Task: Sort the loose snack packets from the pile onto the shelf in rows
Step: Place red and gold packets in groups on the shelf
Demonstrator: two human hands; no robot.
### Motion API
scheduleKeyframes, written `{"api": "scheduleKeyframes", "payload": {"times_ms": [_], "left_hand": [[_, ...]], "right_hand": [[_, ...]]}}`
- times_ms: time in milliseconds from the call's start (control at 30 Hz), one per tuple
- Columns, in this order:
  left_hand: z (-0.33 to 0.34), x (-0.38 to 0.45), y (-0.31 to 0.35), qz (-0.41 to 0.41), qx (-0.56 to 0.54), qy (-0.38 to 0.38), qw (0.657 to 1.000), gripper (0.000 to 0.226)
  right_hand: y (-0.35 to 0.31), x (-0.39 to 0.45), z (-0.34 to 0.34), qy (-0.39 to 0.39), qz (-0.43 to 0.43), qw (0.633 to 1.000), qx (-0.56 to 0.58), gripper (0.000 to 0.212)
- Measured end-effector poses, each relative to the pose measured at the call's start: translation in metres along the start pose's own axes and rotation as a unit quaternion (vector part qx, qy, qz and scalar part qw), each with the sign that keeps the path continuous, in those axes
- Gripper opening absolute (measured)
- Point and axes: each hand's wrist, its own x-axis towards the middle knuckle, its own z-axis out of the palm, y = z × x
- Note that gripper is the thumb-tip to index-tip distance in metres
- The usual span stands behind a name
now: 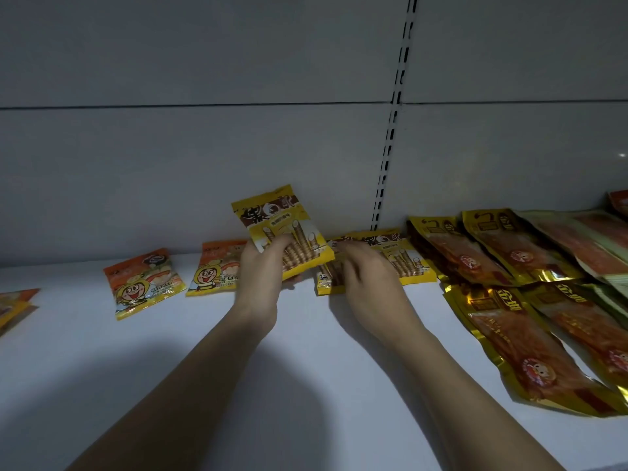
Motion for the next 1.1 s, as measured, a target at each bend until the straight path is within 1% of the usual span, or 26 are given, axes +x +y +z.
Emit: {"api": "scheduleKeyframes", "payload": {"times_ms": [67,100,133,167,200,267,333,400,433,467,500,567,600,667,733,800,900,1000,1100], "left_hand": [[0.002,-0.004,0.000,-0.016,0.011,-0.033,0.999,0.025],[0.003,-0.007,-0.001,-0.025,0.023,-0.050,0.998,0.029],[0.006,-0.011,-0.002,-0.030,0.036,-0.071,0.996,0.028],[0.008,-0.014,-0.005,-0.033,0.050,-0.089,0.994,0.024],[0.011,-0.018,-0.007,-0.034,0.065,-0.106,0.992,0.021],[0.016,-0.024,-0.008,-0.035,0.088,-0.134,0.986,0.021],[0.018,-0.030,-0.007,-0.013,0.111,-0.166,0.980,0.023],[0.019,-0.034,-0.007,0.048,0.156,-0.177,0.971,0.028],[0.019,-0.035,-0.009,0.103,0.198,-0.173,0.959,0.030],[0.019,-0.036,-0.011,0.169,0.245,-0.170,0.939,0.029],[0.017,-0.035,-0.015,0.230,0.293,-0.170,0.912,0.028],[0.015,-0.032,-0.020,0.307,0.379,-0.187,0.852,0.029],[0.013,-0.029,-0.023,0.327,0.421,-0.200,0.822,0.033],[0.010,-0.025,-0.028,0.347,0.494,-0.215,0.768,0.041],[0.007,-0.022,-0.031,0.353,0.549,-0.215,0.727,0.040],[0.006,-0.021,-0.033,0.354,0.581,-0.218,0.700,0.038],[0.005,-0.022,-0.032,0.354,0.586,-0.230,0.692,0.041],[0.004,-0.022,-0.032,0.346,0.585,-0.236,0.694,0.043],[0.003,-0.020,-0.032,0.345,0.584,-0.236,0.696,0.044]], "right_hand": [[-0.005,0.002,-0.009,0.058,0.083,0.990,0.100,0.031],[-0.007,0.002,-0.013,0.064,0.115,0.978,0.160,0.030],[-0.010,0.000,-0.016,0.059,0.133,0.966,0.214,0.030],[-0.011,-0.002,-0.018,0.047,0.142,0.959,0.241,0.032],[-0.013,-0.005,-0.022,0.033,0.142,0.960,0.239,0.034],[-0.012,-0.011,-0.032,0.021,0.145,0.967,0.206,0.038],[-0.009,-0.017,-0.049,0.020,0.163,0.967,0.194,0.038],[-0.002,-0.026,-0.069,0.011,0.186,0.970,0.157,0.035],[0.002,-0.031,-0.079,-0.001,0.196,0.973,0.120,0.033],[0.006,-0.037,-0.087,-0.018,0.203,0.976,0.078,0.031],[0.010,-0.044,-0.094,-0.035,0.206,0.978,0.017,0.030],[0.013,-0.057,-0.101,-0.043,0.179,0.974,-0.136,0.031],[0.013,-0.063,-0.101,-0.037,0.150,0.969,-0.191,0.031],[0.008,-0.074,-0.096,-0.044,0.100,0.964,-0.243,0.031],[-0.002,-0.082,-0.088,-0.084,0.080,0.957,-0.267,0.038],[-0.007,-0.088,-0.080,-0.126,0.077,0.948,-0.283,0.045],[-0.009,-0.091,-0.081,-0.158,0.088,0.939,-0.293,0.046],[-0.009,-0.089,-0.092,-0.182,0.107,0.940,-0.268,0.039],[-0.013,-0.084,-0.099,-0.215,0.129,0.931,-0.265,0.037]]}}
